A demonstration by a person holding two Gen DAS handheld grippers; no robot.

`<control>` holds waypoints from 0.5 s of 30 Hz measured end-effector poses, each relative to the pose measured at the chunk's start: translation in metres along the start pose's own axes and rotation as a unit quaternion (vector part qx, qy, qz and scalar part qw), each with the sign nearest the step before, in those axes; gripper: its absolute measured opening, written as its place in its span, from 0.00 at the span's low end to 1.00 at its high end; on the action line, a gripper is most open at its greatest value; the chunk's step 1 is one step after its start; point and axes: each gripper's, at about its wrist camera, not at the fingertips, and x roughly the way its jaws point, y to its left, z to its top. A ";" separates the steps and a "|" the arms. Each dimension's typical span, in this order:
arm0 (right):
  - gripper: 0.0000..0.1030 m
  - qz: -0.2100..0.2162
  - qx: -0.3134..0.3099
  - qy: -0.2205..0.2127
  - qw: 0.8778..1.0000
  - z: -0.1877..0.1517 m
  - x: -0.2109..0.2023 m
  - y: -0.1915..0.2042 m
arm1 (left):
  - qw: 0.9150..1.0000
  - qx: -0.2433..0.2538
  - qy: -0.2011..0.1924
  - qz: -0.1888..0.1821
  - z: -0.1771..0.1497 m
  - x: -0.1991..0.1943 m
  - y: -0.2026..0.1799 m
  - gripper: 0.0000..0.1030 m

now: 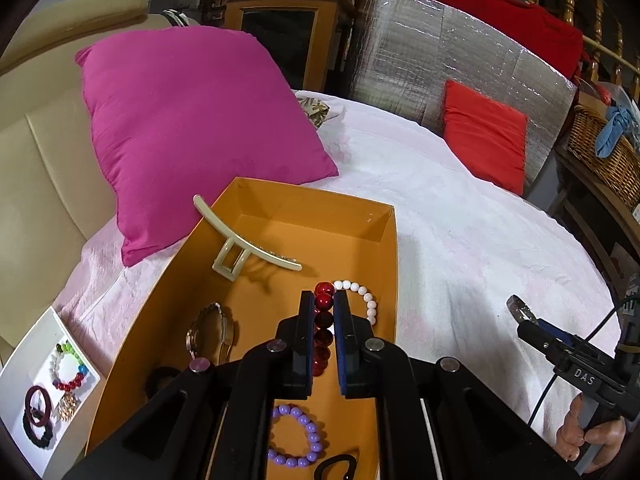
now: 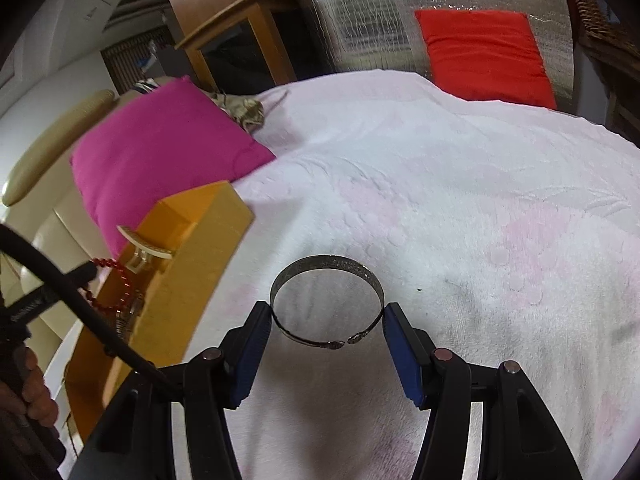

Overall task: Organize jewelry
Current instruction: 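Lower the red bracelet into the orange box and open the left gripper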

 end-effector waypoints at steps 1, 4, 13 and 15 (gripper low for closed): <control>0.59 0.001 -0.001 -0.005 1.000 -0.001 -0.003 0.001 | 1.000 -0.003 -0.002 0.002 -0.002 -0.002 0.001 0.09; 0.59 0.012 -0.002 -0.018 1.000 -0.004 -0.012 0.007 | 1.000 -0.014 -0.009 0.009 -0.006 -0.009 0.005 0.09; 0.59 0.034 -0.032 -0.020 0.999 0.001 -0.021 0.036 | 1.000 -0.030 0.004 -0.009 -0.007 -0.001 0.005 0.09; 0.59 0.026 -0.047 -0.013 0.998 0.008 -0.017 0.046 | 1.000 -0.026 0.004 -0.009 -0.005 0.001 0.003 0.09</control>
